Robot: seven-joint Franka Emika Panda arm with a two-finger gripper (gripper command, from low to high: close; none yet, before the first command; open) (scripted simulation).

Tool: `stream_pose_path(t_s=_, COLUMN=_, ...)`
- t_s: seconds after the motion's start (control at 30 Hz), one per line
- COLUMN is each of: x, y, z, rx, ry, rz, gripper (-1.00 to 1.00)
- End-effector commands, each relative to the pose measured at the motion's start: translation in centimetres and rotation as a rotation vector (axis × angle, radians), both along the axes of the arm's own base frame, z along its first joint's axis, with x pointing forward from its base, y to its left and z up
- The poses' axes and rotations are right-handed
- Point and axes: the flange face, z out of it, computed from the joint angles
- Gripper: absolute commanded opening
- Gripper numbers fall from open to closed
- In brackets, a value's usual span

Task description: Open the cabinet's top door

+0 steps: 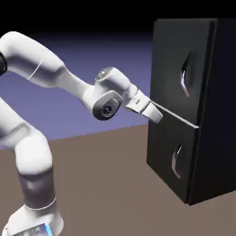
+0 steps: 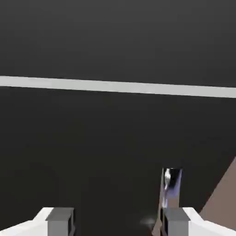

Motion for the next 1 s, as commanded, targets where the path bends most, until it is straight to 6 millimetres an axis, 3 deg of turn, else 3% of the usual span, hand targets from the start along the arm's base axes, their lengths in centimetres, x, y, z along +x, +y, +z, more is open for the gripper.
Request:
stream_pose_path(t_s=0.0, x=0.1, y=0.3, z=0.5, rx=-0.002, ry=-0.011, rz=0.004, gripper=0.0)
stream_pose_path(t_s=0.5, x=-0.4, y=3.0, z=7.0, rx=-0.023, ry=-0.185, rz=0.038, gripper=0.0)
stream_pose_path(t_s=0.97, x=-1.5, y=2.6, z=10.5, rx=-0.022, ry=-0.368, rz=0.036, gripper=0.0)
